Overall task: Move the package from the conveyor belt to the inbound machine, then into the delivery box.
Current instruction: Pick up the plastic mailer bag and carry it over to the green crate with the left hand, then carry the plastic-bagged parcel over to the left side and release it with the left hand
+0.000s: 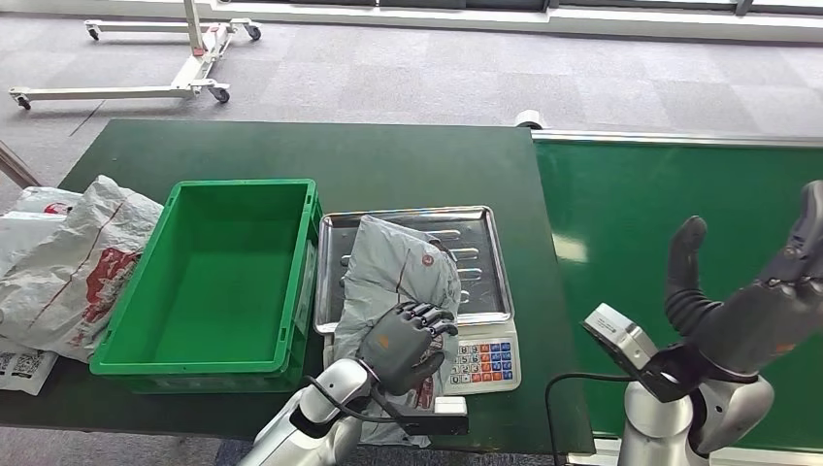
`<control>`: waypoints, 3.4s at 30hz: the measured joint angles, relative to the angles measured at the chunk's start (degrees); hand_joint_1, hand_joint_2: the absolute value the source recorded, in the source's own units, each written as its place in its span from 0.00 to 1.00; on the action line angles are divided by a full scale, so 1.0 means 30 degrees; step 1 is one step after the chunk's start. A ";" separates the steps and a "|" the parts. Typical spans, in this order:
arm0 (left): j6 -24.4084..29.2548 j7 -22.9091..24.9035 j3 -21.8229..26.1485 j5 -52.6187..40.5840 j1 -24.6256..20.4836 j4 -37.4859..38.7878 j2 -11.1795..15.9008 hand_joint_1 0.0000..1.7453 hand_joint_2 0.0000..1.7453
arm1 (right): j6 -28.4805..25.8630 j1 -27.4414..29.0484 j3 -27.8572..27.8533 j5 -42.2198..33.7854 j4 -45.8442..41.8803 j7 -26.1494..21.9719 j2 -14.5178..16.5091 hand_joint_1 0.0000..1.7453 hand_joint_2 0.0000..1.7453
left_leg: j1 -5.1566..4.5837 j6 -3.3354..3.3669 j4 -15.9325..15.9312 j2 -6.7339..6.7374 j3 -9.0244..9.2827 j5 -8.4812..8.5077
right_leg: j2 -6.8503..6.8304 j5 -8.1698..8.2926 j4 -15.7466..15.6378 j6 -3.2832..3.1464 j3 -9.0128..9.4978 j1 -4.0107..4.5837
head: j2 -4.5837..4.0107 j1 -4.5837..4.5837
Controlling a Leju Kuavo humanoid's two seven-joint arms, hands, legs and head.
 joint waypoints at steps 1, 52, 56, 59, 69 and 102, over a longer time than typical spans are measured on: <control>0.0046 0.0000 0.0000 0.0024 -0.0011 -0.0011 0.0000 1.00 1.00 | 0.0000 0.0001 0.0000 0.0027 0.0000 0.0013 -0.0002 0.00 1.00 | 0.0000 -0.0001 0.0000 0.0001 0.0001 0.0001 | 0.0001 0.0002 0.0000 -0.0001 0.0000 0.0000 | 0.0000 0.0000; 1.0246 0.5713 1.1249 0.0323 -0.6456 0.6651 0.2938 1.00 1.00 | 0.0007 -0.0522 0.2286 0.0457 0.2120 0.0716 0.0065 0.00 1.00 | 0.0031 -0.0107 -0.0013 -0.0012 -0.0051 0.0102 | 0.0007 0.0061 0.0023 -0.0083 -0.0074 0.0075 | 0.0000 -0.0004; 1.0448 0.7133 1.2527 -0.0299 -0.6601 0.7248 0.3197 1.00 1.00 | 0.0007 -0.0495 0.2171 0.0481 0.2200 0.0657 0.0071 0.00 1.00 | 0.0052 -0.0108 -0.0014 -0.0011 -0.0061 0.0102 | 0.0007 0.0061 0.0023 -0.0085 -0.0077 0.0074 | 0.0000 -0.0005; 1.0479 0.7052 1.4119 -0.0690 -0.6470 0.6896 0.3142 0.40 1.00 | 0.0007 -0.0460 0.2133 0.0594 0.2242 0.0841 0.0076 0.00 1.00 | 0.0054 -0.0109 -0.0014 0.0014 -0.0069 0.0100 | 0.0026 0.0068 0.0023 -0.0093 -0.0095 0.0072 | 0.0000 -0.0004; 1.0497 0.4255 2.0102 -0.1943 -0.6829 0.5921 0.2200 0.00 0.00 | 0.0007 -0.0219 0.2087 0.0909 0.2244 0.1370 0.0082 0.00 1.00 | 0.0052 -0.0115 -0.0021 0.0053 -0.0056 0.0095 | 0.0049 0.0076 0.0023 -0.0106 -0.0115 0.0069 | 0.0000 -0.0007; 0.7031 -0.5839 2.1046 1.4783 -0.4873 -0.0260 -0.0732 0.00 0.25 | 0.0007 -0.0165 0.2034 0.0752 0.2317 0.1288 0.0082 0.00 1.00 | 0.0051 -0.0112 -0.0020 0.0040 -0.0066 0.0094 | 0.0047 0.0076 0.0022 -0.0106 -0.0114 0.0063 | 0.0000 -0.0004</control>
